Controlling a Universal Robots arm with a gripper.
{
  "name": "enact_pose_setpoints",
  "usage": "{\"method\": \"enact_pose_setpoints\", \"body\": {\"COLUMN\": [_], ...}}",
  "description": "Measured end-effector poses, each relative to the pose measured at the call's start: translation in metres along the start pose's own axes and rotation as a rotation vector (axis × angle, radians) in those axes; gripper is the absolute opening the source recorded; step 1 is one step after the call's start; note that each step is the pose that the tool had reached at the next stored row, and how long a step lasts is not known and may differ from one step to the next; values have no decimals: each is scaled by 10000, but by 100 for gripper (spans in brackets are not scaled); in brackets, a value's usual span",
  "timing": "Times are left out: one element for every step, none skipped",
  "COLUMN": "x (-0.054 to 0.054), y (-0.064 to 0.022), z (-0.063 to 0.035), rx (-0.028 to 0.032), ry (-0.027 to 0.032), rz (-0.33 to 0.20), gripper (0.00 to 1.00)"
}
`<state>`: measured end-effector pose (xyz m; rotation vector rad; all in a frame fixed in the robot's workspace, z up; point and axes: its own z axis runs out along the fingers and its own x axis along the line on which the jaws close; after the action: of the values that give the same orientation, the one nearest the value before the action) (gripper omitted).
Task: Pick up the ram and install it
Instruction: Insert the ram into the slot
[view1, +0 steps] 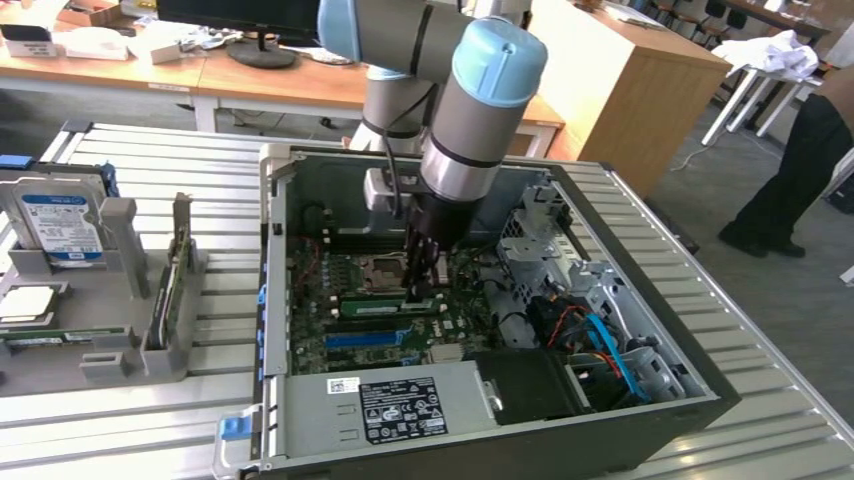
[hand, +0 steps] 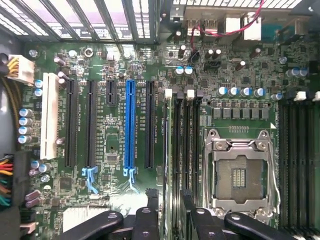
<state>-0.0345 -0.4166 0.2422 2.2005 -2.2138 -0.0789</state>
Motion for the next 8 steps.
{"method": "enact_pose_setpoints", "body": {"x": [0, -1, -1, -2, -2, -3, -3, -4], "y": [1, 2, 3, 4, 5, 6, 7, 8], "z": [-21, -44, -65, -83, -101, -119, -140, -162], "rx": [0, 0, 0, 1, 0, 0, 0, 1], "ry": [0, 0, 0, -1, -1, 0, 0, 0], "rz": [0, 0, 0, 1, 1, 0, 0, 0], "gripper": [31, 31, 31, 31, 31, 31, 31, 31]}}
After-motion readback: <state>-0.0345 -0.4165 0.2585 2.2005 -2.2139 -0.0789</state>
